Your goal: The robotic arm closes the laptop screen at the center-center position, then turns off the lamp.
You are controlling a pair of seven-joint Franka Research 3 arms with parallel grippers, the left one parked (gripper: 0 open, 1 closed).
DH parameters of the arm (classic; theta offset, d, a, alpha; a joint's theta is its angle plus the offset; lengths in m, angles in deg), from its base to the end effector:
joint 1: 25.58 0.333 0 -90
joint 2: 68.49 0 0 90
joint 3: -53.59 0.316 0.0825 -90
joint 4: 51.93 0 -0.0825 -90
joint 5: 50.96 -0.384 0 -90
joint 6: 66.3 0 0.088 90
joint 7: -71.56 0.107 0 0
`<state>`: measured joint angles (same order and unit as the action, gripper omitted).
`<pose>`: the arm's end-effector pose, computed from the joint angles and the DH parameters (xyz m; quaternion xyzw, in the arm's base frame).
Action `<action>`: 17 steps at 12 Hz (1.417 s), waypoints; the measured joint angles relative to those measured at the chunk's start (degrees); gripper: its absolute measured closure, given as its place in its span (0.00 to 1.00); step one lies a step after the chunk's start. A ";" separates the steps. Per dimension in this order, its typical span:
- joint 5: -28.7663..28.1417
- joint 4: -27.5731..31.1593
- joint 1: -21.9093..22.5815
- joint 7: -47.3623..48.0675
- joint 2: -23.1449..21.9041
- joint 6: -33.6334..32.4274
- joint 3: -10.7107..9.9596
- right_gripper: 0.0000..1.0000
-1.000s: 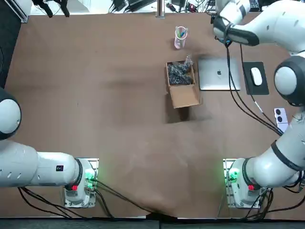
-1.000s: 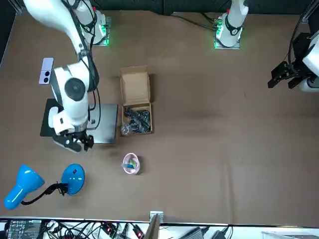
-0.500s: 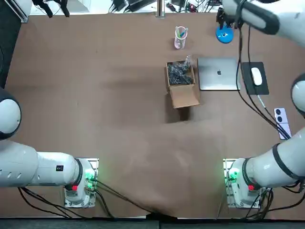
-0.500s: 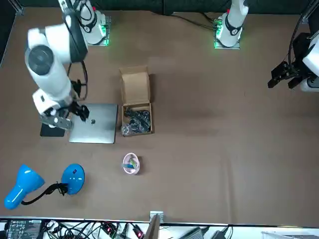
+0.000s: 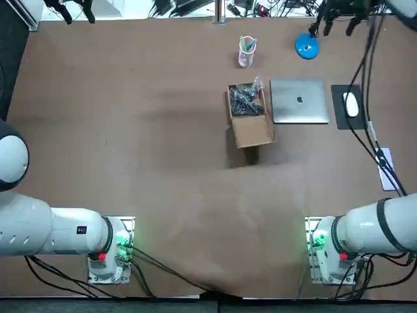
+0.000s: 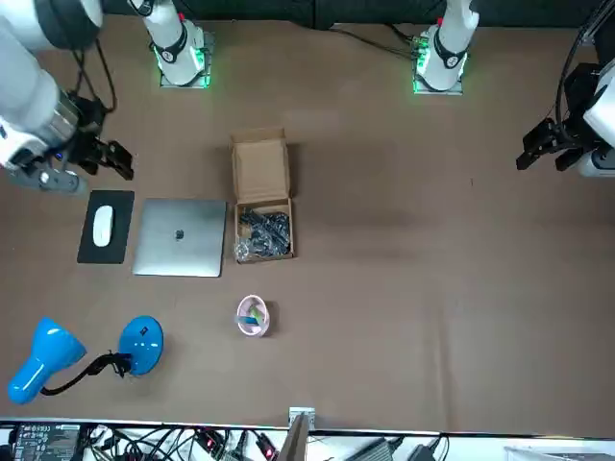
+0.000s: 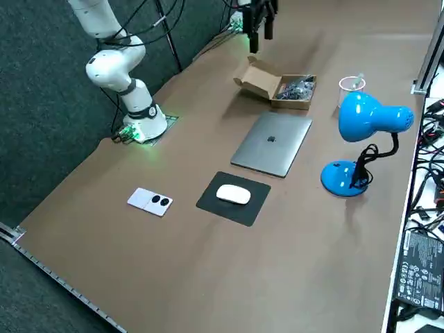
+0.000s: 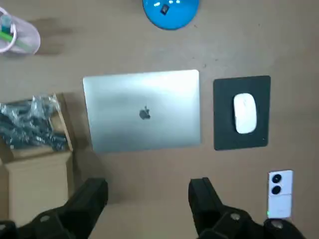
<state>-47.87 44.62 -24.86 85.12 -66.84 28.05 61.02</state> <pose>0.5592 0.0737 0.5610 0.9982 -0.0442 -0.0282 0.0308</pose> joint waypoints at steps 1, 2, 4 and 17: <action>-0.63 0.01 -1.12 -2.10 -1.28 -1.37 -0.08 0.00; -0.93 0.02 -1.91 -3.97 -2.47 -2.55 -0.43 0.00; -1.10 0.10 -2.11 -6.82 -4.50 -3.99 -2.47 0.00; -1.48 1.04 -0.86 -8.65 -6.02 -4.16 -5.96 0.00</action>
<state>-49.35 45.67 -25.71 76.47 -72.85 23.88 55.06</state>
